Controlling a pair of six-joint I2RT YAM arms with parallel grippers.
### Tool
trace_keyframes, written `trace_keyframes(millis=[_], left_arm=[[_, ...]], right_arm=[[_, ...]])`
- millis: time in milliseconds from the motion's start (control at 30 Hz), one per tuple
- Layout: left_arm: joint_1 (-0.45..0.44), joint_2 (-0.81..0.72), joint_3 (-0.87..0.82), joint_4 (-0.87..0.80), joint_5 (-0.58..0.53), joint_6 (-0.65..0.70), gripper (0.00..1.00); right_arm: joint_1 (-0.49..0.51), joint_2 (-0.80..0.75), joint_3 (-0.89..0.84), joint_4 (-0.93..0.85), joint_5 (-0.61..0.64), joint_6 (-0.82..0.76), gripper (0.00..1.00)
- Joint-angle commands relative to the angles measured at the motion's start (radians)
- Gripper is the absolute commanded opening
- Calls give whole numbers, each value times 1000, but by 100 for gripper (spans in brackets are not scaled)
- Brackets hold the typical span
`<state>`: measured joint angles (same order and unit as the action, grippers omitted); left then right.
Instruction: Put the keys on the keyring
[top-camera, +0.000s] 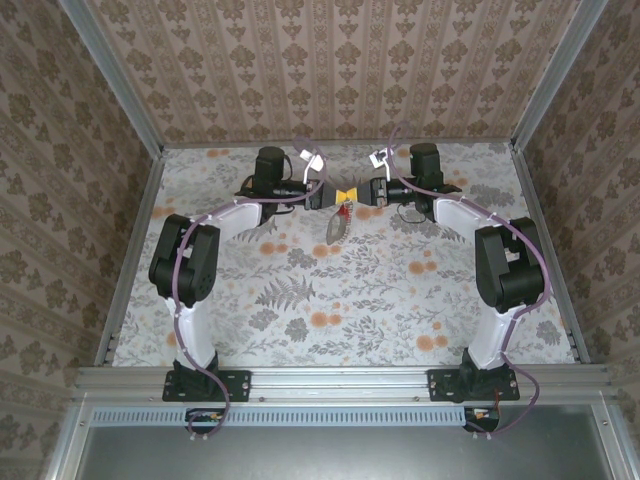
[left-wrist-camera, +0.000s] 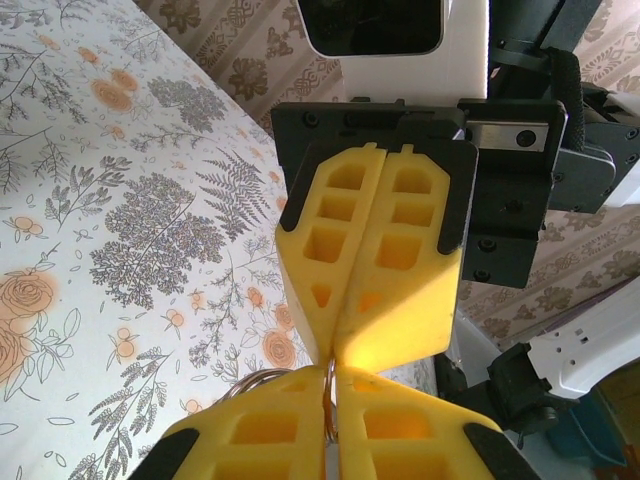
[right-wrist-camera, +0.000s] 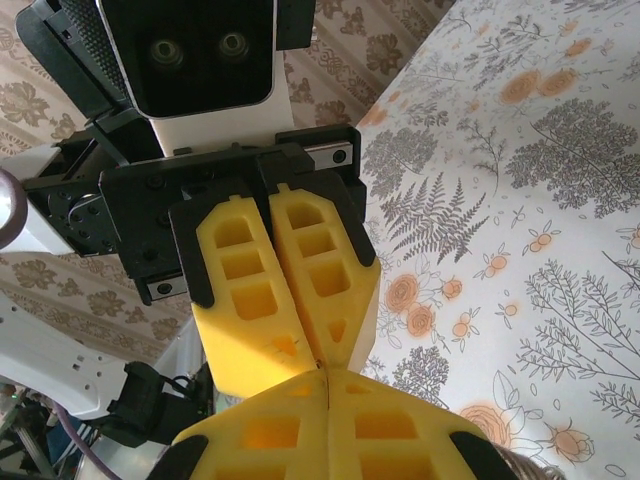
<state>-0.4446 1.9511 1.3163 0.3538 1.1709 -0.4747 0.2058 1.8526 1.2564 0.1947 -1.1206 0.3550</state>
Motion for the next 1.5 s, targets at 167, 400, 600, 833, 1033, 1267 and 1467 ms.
trace_keyframes(millis=[167, 400, 600, 833, 1033, 1267, 1467], left_arm=[[-42, 20, 23, 60, 42, 3, 7], [-43, 19, 12, 92, 10, -23, 0], [-30, 14, -29, 244, -29, -131, 0], [-29, 8, -58, 355, -55, -210, 0], [-29, -4, -65, 377, -65, -230, 0], [-29, -6, -61, 380, -65, -240, 0], [-30, -3, -60, 388, -65, -247, 0]], right_arm=[[5, 14, -14, 48, -11, 25, 0], [0, -11, -43, 76, 7, 43, 12], [-44, -122, -162, 210, 77, 130, 40], [-50, -228, -357, 360, 242, 196, 48], [-33, -283, -538, 558, 379, 216, 53], [15, -293, -576, 626, 474, 188, 55], [62, -288, -526, 581, 506, 143, 55]])
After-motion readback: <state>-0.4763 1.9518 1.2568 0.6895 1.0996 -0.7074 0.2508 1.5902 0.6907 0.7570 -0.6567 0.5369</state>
